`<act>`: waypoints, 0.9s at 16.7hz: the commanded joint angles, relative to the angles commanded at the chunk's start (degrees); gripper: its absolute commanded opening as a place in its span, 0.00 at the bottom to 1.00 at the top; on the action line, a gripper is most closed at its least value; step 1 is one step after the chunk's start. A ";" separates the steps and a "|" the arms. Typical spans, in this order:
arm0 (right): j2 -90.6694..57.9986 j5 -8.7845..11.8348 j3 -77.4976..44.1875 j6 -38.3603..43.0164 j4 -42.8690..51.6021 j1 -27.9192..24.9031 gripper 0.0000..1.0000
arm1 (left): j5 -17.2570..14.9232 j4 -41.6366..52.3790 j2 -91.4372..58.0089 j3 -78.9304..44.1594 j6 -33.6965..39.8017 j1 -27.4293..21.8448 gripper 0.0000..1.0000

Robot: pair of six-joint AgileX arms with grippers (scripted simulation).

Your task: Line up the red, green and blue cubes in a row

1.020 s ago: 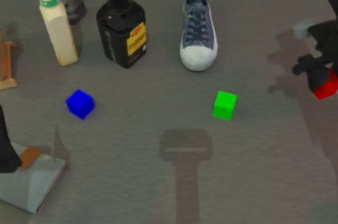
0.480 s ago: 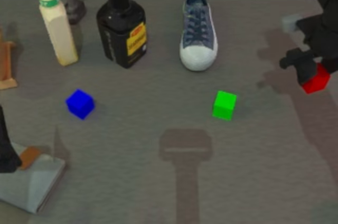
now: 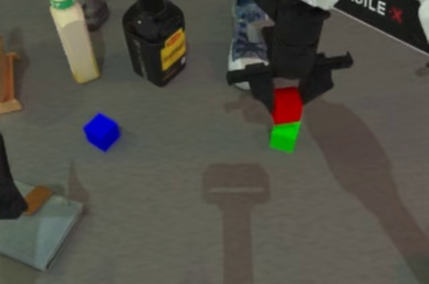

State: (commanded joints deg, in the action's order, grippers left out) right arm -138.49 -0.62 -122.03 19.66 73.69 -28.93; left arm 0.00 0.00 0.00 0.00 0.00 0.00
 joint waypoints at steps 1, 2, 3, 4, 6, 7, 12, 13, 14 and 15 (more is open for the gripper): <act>-1.64 -0.11 -3.01 5.05 1.63 -3.06 0.00 | 0.00 0.00 0.00 0.00 0.00 0.00 1.00; -3.18 -0.23 -5.95 9.95 3.17 -6.06 0.00 | 0.00 0.00 0.00 0.00 0.00 0.00 1.00; -4.57 -0.36 -8.76 14.53 4.60 -8.94 0.00 | 0.00 0.00 0.00 0.00 0.00 0.00 1.00; -5.76 -0.50 -11.37 18.64 5.87 -11.63 0.00 | 0.00 0.00 0.00 0.00 0.00 0.00 1.00; -7.53 -0.82 -15.75 25.05 7.87 -16.24 0.00 | 0.00 0.00 0.00 0.00 0.00 0.00 1.00; -8.14 -0.98 -17.45 27.37 8.60 -18.04 0.00 | 0.00 0.00 0.00 0.00 0.00 0.00 1.00; -8.92 -1.24 -19.96 30.62 9.62 -20.76 0.00 | 0.00 0.00 0.00 0.00 0.00 0.00 1.00; -8.92 -1.24 -19.96 30.62 9.62 -20.76 0.00 | 0.00 0.00 0.00 0.00 0.00 0.00 1.00; -8.70 -1.10 -19.82 30.67 9.49 -20.58 0.00 | 0.00 0.00 0.00 0.00 0.00 0.00 1.00; -8.68 -1.11 -19.63 30.63 9.30 -20.62 0.00 | 0.00 0.00 0.00 0.00 0.00 0.00 1.00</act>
State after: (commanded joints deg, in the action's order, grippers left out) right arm -147.17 -1.73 -141.67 50.29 82.98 -49.55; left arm 0.00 0.00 0.00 0.00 0.00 0.00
